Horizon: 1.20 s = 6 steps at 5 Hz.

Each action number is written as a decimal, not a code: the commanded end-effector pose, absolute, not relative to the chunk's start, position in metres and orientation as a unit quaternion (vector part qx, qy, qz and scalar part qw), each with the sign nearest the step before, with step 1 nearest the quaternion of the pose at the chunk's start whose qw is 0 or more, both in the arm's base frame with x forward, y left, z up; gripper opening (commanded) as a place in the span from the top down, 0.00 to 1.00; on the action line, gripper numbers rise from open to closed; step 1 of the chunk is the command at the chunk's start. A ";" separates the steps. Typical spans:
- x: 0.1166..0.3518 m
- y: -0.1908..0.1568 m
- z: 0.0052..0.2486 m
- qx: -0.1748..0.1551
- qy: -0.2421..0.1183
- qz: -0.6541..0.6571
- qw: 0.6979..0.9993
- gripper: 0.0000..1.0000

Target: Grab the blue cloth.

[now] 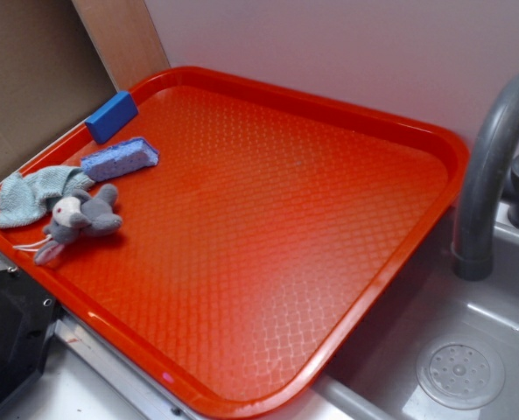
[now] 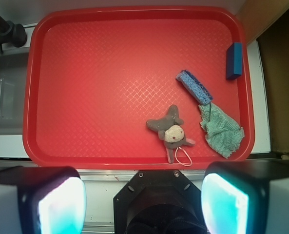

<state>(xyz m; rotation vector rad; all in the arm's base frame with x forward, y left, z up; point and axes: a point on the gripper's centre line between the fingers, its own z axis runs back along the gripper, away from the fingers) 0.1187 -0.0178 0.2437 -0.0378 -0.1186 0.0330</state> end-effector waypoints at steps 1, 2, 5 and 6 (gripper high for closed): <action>0.119 -0.018 0.244 -0.019 -0.059 0.017 0.998 0.00; 0.146 0.001 0.208 0.014 -0.054 -0.073 0.996 0.00; 0.147 0.086 0.114 0.085 -0.008 -0.160 0.983 0.00; 0.141 0.108 0.095 0.100 -0.010 -0.155 0.983 0.00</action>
